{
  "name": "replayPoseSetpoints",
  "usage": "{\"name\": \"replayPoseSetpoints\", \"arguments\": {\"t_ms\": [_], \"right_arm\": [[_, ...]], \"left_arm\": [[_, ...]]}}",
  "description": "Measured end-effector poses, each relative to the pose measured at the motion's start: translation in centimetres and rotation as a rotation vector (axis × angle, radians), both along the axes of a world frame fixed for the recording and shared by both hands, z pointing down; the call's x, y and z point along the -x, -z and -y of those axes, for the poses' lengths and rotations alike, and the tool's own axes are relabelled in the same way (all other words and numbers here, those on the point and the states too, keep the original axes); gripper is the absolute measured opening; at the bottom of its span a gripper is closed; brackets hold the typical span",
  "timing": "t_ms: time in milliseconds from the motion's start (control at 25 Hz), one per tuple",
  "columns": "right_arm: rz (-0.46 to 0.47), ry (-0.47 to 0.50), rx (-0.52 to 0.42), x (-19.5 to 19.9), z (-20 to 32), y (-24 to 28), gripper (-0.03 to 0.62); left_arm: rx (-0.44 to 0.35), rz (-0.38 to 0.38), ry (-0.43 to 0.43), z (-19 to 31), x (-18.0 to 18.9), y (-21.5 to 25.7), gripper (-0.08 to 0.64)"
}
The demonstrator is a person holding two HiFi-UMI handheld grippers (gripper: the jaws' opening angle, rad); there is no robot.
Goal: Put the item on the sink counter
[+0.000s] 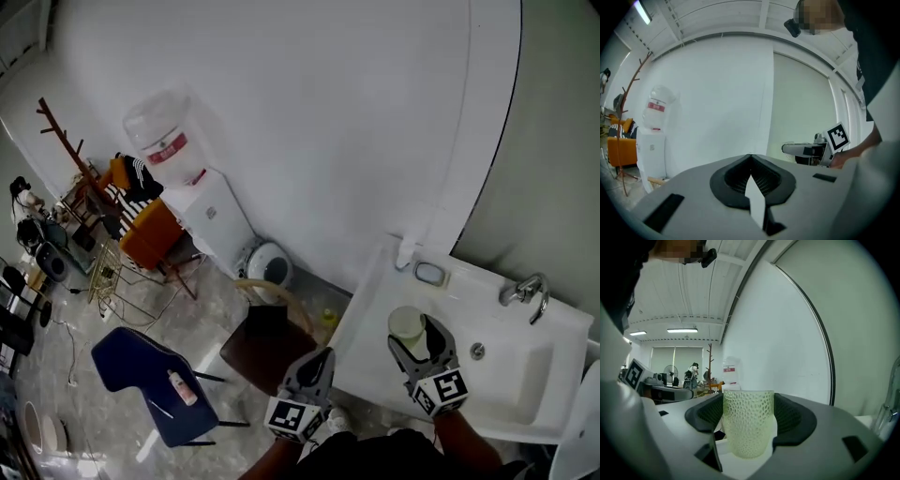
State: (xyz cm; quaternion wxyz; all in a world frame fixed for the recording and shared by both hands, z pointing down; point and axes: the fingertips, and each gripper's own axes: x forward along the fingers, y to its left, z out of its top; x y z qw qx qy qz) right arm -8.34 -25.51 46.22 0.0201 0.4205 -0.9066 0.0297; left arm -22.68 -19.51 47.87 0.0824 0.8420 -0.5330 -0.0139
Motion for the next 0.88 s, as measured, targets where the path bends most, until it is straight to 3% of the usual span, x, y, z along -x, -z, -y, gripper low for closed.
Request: {"name": "replayPoseSetpoints", "arguments": {"t_ms": [280,520,880], "right_arm": [[-0.041,-0.090,0.037,0.5,2.6,-2.7,0.347],[-0.085,-0.111,0.076,0.5,5.2,-5.3,0.347],[-0.149,-0.093,0.143,0.2,8.8,-10.9,0.347]], "left_arm": [[0.013,0.035,-0.110,2.0,0.7,-1.5,0.012],[0.111,0.011,-0.108,3.1,0.0,-3.4,0.012],[0.135,0.004,-0.116,4.7,-1.5,-7.1,0.012]]}}
